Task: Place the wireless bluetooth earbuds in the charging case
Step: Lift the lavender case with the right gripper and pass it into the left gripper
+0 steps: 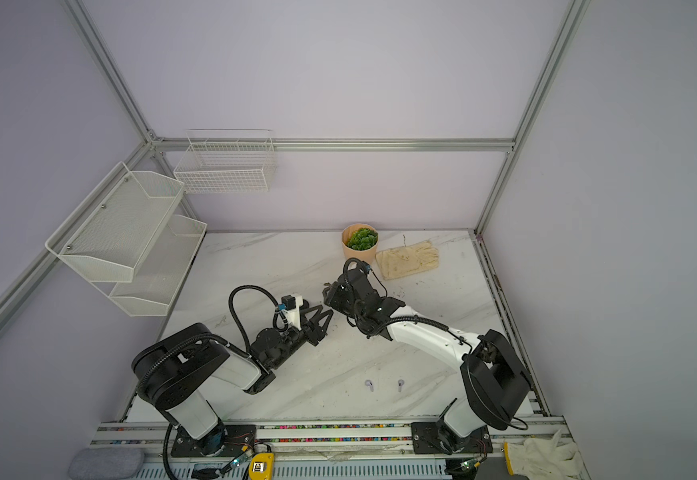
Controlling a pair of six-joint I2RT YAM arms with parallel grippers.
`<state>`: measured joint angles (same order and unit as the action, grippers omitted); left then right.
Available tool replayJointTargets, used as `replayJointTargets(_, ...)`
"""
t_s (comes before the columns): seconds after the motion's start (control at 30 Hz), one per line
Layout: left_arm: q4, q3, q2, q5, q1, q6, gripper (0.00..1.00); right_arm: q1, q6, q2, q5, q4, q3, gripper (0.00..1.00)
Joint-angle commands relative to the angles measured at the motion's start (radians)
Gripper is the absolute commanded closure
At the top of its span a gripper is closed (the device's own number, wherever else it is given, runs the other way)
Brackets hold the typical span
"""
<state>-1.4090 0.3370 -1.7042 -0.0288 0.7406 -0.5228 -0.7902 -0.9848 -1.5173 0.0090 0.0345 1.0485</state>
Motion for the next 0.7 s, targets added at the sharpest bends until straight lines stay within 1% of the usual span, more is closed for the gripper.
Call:
replayJointTargets(0.0,-0.094,0.035,0.012,-0.009,0.0,0.061,0.48,0.005,-0.027,0.016,0.0,-0.025,-0.015,0.59)
replayJointTargets(0.3,-0.093,0.065,0.012,-0.011,-0.004,0.093,0.47,0.005,-0.024,0.009,-0.015,-0.05,-0.021,0.58)
replayJointTargets(0.67,-0.094,0.121,-0.001,-0.006,-0.021,0.09,0.49,0.005,-0.025,0.011,-0.016,-0.055,-0.021,0.59)
